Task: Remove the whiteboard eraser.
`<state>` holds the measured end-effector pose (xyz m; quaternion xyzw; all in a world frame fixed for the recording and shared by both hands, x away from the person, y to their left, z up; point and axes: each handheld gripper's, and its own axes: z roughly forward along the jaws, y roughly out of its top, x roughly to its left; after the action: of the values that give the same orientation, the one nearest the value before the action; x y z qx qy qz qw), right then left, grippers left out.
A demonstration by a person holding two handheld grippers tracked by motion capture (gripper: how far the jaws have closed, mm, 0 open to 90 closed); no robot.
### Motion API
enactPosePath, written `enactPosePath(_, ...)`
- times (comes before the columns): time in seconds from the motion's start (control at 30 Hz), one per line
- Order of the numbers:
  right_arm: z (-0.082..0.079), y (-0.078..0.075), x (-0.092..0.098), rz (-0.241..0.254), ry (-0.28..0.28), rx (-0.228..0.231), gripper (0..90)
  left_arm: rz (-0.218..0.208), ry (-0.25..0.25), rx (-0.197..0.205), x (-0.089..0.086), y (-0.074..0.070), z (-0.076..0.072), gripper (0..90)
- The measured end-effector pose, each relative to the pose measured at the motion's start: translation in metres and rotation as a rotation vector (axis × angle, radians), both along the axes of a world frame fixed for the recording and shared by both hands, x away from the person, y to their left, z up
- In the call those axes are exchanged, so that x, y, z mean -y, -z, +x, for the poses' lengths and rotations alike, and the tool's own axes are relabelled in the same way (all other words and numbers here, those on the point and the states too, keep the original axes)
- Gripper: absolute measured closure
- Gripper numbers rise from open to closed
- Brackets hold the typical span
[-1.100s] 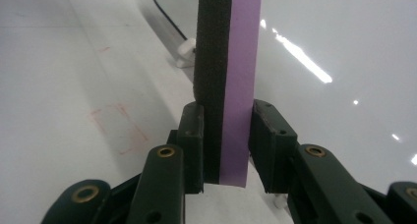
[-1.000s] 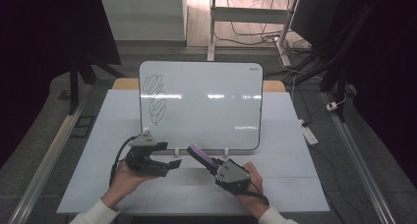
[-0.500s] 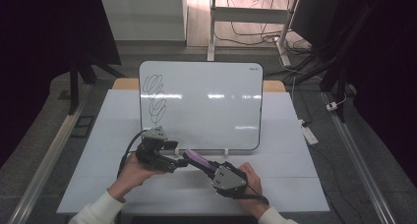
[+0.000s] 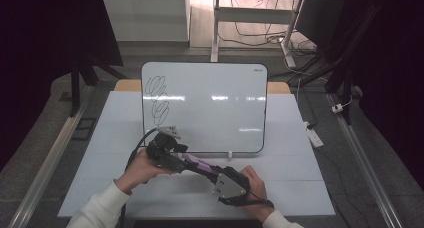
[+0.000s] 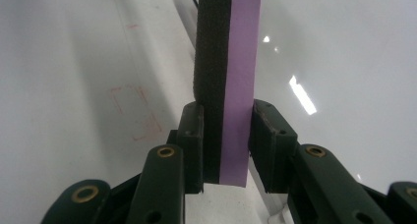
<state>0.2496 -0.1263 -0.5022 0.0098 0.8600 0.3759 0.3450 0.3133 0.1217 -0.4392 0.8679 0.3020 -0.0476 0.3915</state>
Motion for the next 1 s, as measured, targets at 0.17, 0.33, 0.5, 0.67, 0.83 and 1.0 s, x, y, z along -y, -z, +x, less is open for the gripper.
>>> enactPosePath(0.17,-0.001,0.001,-0.001,-0.025,-0.026,0.03,67.4,0.054,0.037,-0.032,0.006,-0.003,0.009,21.9)
enactPosePath(0.33,-0.005,0.003,-0.004,-0.083,-0.066,0.073,67.4,0.133,0.102,-0.095,0.016,-0.003,0.017,23.5)
enactPosePath(0.5,-0.008,0.004,-0.007,-0.112,-0.107,0.129,67.4,0.189,0.163,-0.165,0.025,-0.001,0.023,23.8)
enactPosePath(0.67,-0.009,0.004,-0.008,-0.139,-0.138,0.163,67.4,0.238,0.214,-0.221,0.034,0.002,0.027,24.5)
enactPosePath(0.83,-0.011,0.004,-0.009,-0.144,-0.148,0.183,67.4,0.278,0.243,-0.234,0.041,0.006,0.028,27.5)
enactPosePath(1.0,-0.014,0.002,-0.009,-0.15,-0.164,0.215,67.4,0.317,0.28,-0.258,0.048,0.012,0.029,35.3)
